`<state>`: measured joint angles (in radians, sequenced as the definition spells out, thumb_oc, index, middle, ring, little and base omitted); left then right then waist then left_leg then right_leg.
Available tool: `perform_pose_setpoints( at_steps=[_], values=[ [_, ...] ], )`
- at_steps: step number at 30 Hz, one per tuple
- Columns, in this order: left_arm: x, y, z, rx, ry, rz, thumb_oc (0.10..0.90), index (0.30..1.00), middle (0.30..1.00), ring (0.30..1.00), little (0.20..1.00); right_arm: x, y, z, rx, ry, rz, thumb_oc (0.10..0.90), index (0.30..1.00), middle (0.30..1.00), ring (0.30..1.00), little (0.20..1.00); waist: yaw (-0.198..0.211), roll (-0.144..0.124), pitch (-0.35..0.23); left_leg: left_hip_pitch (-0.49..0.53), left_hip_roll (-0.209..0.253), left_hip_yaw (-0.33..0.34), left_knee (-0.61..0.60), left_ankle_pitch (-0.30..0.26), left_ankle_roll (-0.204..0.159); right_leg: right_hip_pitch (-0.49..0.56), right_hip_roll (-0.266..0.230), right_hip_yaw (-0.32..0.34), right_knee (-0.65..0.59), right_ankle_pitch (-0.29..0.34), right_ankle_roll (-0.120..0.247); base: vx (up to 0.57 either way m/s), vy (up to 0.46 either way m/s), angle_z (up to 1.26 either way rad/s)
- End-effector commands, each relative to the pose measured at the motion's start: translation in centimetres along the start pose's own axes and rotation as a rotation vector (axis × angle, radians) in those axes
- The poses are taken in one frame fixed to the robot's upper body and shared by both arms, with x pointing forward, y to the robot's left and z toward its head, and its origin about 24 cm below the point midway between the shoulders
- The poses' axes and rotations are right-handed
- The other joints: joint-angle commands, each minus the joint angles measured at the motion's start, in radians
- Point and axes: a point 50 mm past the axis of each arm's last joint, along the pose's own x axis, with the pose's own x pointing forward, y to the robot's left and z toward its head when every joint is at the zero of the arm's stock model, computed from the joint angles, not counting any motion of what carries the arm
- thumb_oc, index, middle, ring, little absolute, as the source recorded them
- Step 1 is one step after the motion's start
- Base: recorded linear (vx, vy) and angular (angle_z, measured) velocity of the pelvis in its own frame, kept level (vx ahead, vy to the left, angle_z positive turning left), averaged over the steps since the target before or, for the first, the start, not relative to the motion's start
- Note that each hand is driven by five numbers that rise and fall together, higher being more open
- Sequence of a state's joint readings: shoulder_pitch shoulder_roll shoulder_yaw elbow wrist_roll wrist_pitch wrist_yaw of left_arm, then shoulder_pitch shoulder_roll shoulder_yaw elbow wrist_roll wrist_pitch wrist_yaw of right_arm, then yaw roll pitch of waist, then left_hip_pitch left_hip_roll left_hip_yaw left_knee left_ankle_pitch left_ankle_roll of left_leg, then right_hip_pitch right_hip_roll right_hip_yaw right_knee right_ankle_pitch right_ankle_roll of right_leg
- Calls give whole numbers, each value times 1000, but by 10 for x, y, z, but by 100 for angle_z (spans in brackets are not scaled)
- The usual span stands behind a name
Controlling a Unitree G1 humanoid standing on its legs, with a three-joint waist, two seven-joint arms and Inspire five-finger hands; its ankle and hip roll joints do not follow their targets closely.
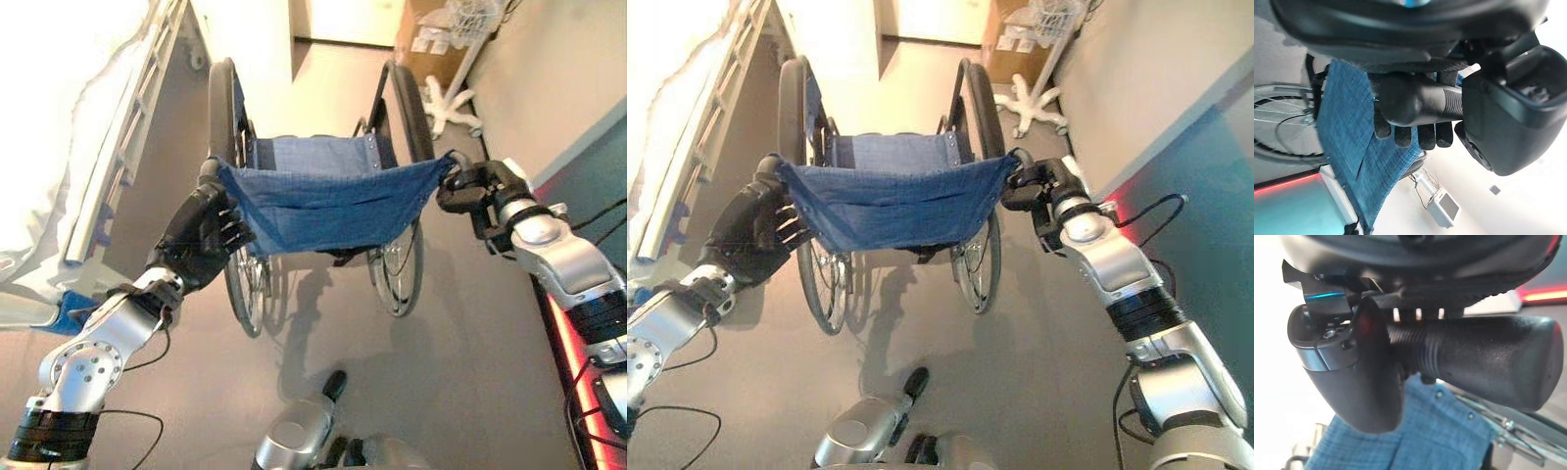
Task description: Push the wheelchair next to the bed
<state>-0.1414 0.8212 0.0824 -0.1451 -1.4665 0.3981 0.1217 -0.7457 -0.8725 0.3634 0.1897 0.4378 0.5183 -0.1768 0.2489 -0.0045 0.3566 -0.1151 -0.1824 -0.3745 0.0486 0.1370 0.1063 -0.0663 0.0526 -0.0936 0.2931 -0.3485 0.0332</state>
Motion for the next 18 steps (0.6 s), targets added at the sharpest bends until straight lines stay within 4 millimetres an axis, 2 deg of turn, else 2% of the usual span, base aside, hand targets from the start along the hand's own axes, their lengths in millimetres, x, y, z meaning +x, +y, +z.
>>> perform_pose_setpoints(
  at_steps=[1,2,4,6,8,9,11,13,14,15,17,18],
  values=[
    [-5,-28,69,-6,-355,-141,400,300,300,300,300,-12,19,89,-38,-476,100,400,300,300,300,300,-7,-64,-118,-24,42,187,133,-152,-64,9,-196,2,-289,480,101,207,-401,63],
    [-4,-30,70,4,-359,-137,400,300,300,300,300,-13,19,96,-30,-485,104,400,300,300,300,300,-19,-69,-108,9,65,175,115,-171,-67,-27,-221,17,-330,530,120,252,-330,84],
    [-3,-31,69,13,-352,-122,400,300,300,300,300,-17,23,103,-13,-491,119,400,300,300,300,300,-33,-77,-100,63,108,164,91,-197,-74,-53,-223,19,-344,564,134,353,-353,84],
    [-1,-30,62,1,-326,-115,400,300,300,300,300,-19,23,104,-10,-482,128,400,300,300,300,300,-43,-93,-111,87,133,161,83,-205,-78,-43,-197,33,-319,538,133,352,-308,34],
    [2,-29,57,-10,-308,-121,400,300,300,300,300,-18,21,103,-15,-471,125,400,300,300,300,300,-51,-100,-120,84,137,148,95,-208,-83,-30,-187,53,-306,526,126,296,-257,68],
    [5,-30,51,-18,-285,-129,400,300,300,300,300,-17,16,100,-18,-453,119,400,300,300,300,300,-57,-119,-132,82,150,137,129,-218,-98,-14,-169,61,-287,500,108,341,-286,95],
    [4,-30,48,-19,-279,-133,400,300,300,300,300,-16,10,101,-21,-451,120,400,300,300,300,300,-59,-134,-142,78,173,141,183,-204,-113,-5,-154,45,-268,466,85,336,-262,112],
    [1,-27,46,-25,-282,-123,400,300,300,300,300,-17,8,105,-18,-453,133,400,300,300,300,300,-62,-136,-147,51,202,163,289,-132,-131,9,-130,22,-246,430,49,235,-165,77],
    [0,-26,46,-27,-283,-120,400,300,300,300,300,-17,8,106,-17,-454,137,400,300,300,300,300,-63,-134,-147,42,205,165,308,-118,-133,12,-126,18,-243,426,44,204,-193,28],
    [-1,-23,45,-20,-287,-108,400,300,300,300,300,-19,12,108,-27,-454,146,400,300,300,300,300,-63,-140,-133,-29,196,199,497,-62,-129,33,-112,5,-224,410,11,186,-204,22],
    [-4,-21,47,0,-296,-96,400,300,300,300,300,-21,19,107,-28,-456,157,400,300,300,300,300,-64,-135,-117,-98,167,223,650,-64,-114,51,-97,-1,-203,397,-15,215,-172,23],
    [-5,-19,48,-2,-299,-85,400,300,300,300,300,-22,22,105,-27,-456,161,400,300,300,300,300,-62,-127,-112,-117,154,228,659,-67,-107,62,-87,-2,-197,390,-22,141,-63,12]
  ],
)
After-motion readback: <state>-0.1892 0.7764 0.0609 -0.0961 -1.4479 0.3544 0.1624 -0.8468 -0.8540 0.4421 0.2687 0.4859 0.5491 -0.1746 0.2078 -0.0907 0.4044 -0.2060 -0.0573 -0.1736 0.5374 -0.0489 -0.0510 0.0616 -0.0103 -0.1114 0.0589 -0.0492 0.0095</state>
